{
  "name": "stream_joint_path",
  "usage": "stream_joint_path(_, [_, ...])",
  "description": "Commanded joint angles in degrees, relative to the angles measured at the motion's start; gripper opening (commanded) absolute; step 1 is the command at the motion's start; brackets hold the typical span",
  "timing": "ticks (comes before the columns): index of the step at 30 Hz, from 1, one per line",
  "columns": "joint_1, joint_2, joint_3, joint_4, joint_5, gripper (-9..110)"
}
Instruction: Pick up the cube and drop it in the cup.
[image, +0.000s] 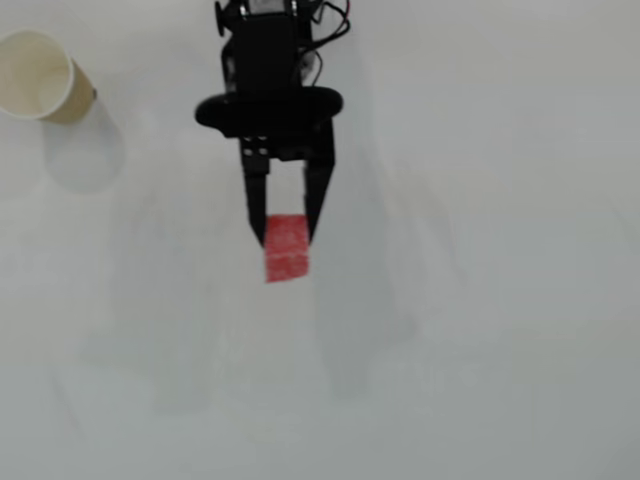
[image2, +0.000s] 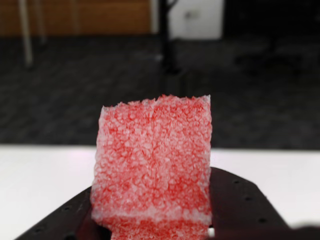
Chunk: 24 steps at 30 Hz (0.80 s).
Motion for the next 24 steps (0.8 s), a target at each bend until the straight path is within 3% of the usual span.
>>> stream_joint_path(1, [5.10, 5.89, -1.67, 0.44, -0.88, 0])
stream_joint_path(13, [23.29, 9.32, -0.97, 1.76, -0.88, 0])
stream_joint_path(24, [33.49, 14.24, 3.25, 3.43, -0.53, 0])
